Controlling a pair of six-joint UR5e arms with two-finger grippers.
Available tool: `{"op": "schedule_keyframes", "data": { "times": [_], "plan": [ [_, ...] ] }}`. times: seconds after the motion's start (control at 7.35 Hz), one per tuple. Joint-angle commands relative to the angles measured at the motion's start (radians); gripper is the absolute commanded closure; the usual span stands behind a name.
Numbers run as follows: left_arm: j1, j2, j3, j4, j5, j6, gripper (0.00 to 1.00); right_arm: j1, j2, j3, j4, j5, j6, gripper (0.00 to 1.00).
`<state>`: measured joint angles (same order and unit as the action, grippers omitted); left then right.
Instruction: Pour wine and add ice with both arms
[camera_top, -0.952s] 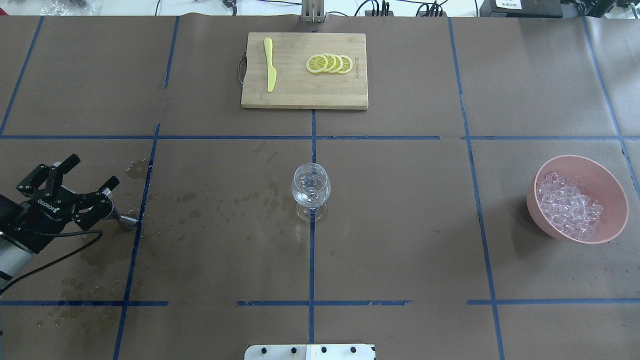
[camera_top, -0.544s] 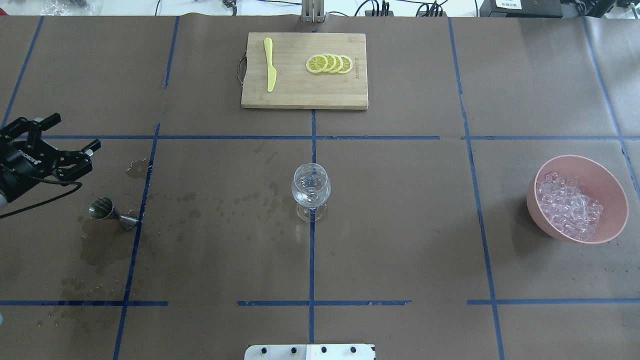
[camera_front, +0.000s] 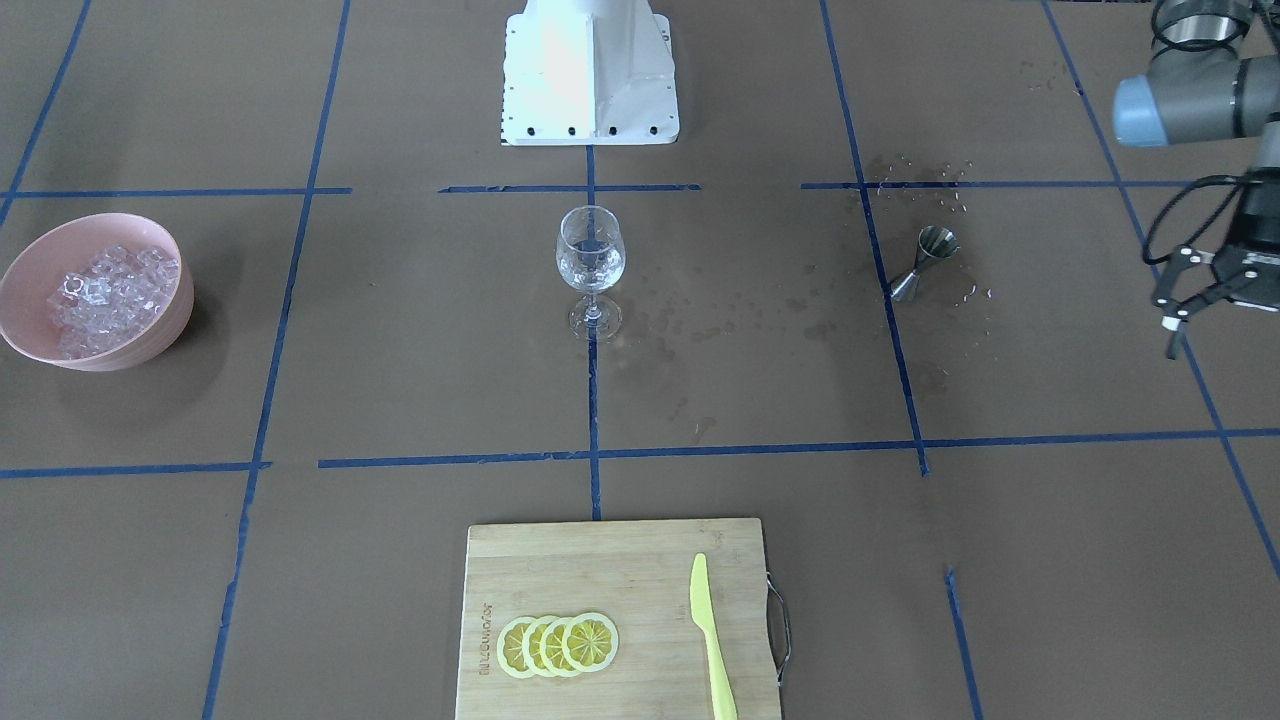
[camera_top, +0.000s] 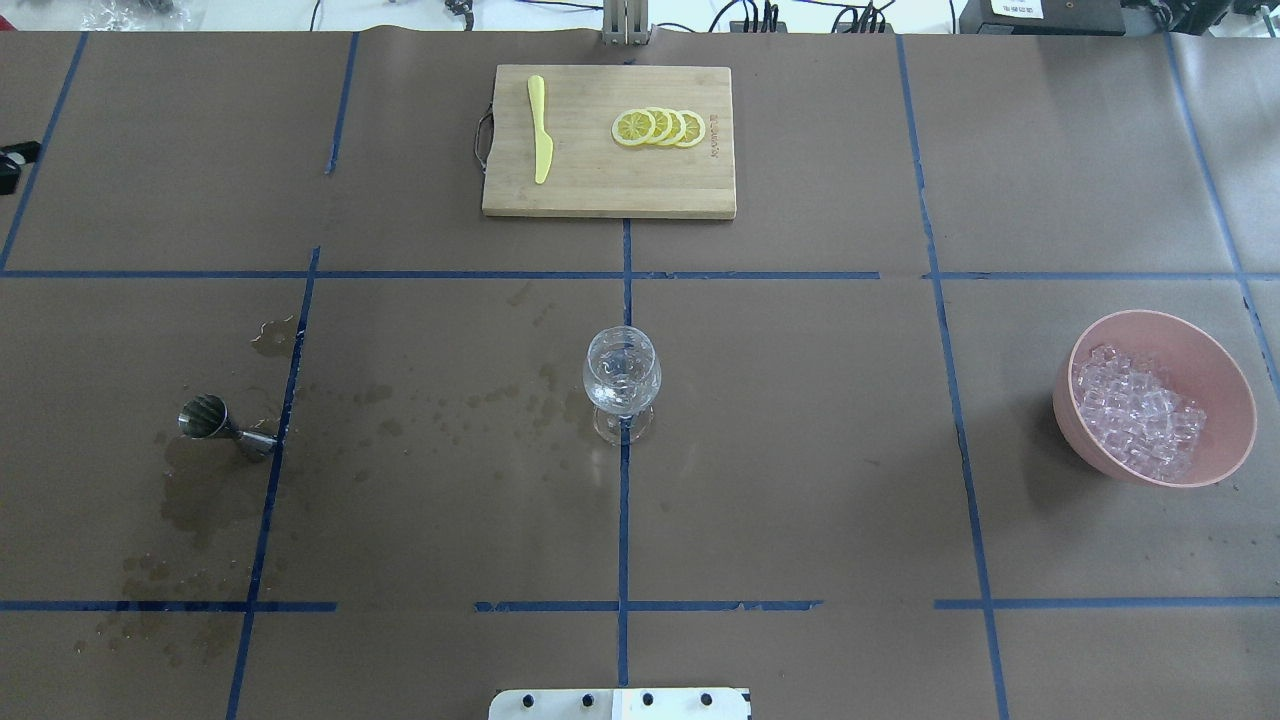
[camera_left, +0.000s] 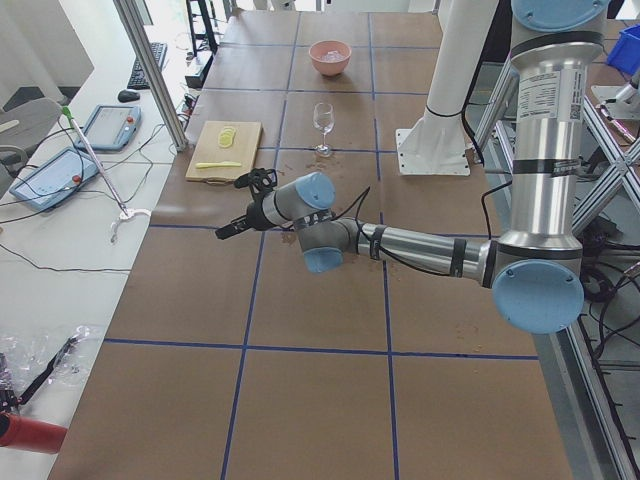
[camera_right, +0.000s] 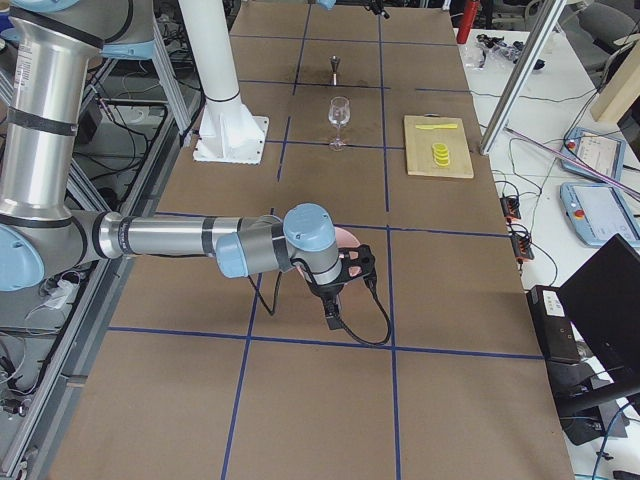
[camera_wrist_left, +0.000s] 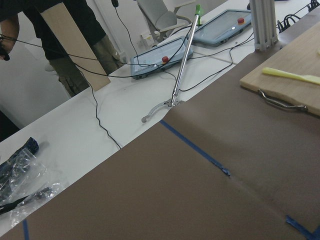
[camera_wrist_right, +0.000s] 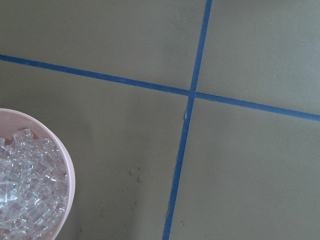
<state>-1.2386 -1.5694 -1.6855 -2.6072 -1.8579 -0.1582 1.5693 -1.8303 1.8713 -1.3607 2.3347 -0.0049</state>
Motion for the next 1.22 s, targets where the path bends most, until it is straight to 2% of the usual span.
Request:
{"op": "schedule_keyframes", "data": {
  "times": [0.0, 0.14, 0.27, 0.41, 0.54, 0.68, 0.82, 0.95, 1.09],
  "plan": [
    [-0.215, -0.023, 0.001, 0.208, -0.23, 0.078, 0.0, 0.0, -0.001, 0.0, 0.0, 0.002, 0.0, 0.0],
    [-0.247, 0.017, 0.01, 0.237, -0.256, 0.083, 0.0, 0.0, -0.001, 0.002, 0.0, 0.002, 0.0, 0.0],
    [-0.26, 0.038, 0.007, 0.324, -0.254, 0.083, 0.0, 0.0, -0.003, 0.003, 0.0, 0.002, 0.002, 0.0],
    [-0.275, 0.026, 0.006, 0.542, -0.257, 0.083, 0.0, 0.0, -0.001, 0.005, 0.0, 0.006, 0.003, 0.0],
    [-0.275, -0.036, 0.009, 0.758, -0.251, 0.085, 0.0, 0.0, 0.002, 0.015, 0.0, 0.008, 0.012, 0.0],
    [-0.288, -0.053, -0.003, 0.894, -0.257, 0.097, 0.0, -0.002, 0.005, 0.044, 0.005, 0.027, 0.076, 0.0],
    [-0.298, -0.035, 0.0, 0.941, -0.285, 0.112, 0.0, -0.006, 0.005, 0.063, 0.002, 0.064, 0.097, 0.0],
    [-0.298, 0.016, 0.007, 0.946, -0.432, 0.109, 0.0, -0.047, 0.006, 0.08, 0.002, 0.072, 0.146, 0.0],
    [-0.3, 0.047, -0.009, 0.94, -0.534, 0.102, 0.0, -0.148, 0.008, 0.126, 0.005, 0.052, 0.293, 0.0]
  ]
}}
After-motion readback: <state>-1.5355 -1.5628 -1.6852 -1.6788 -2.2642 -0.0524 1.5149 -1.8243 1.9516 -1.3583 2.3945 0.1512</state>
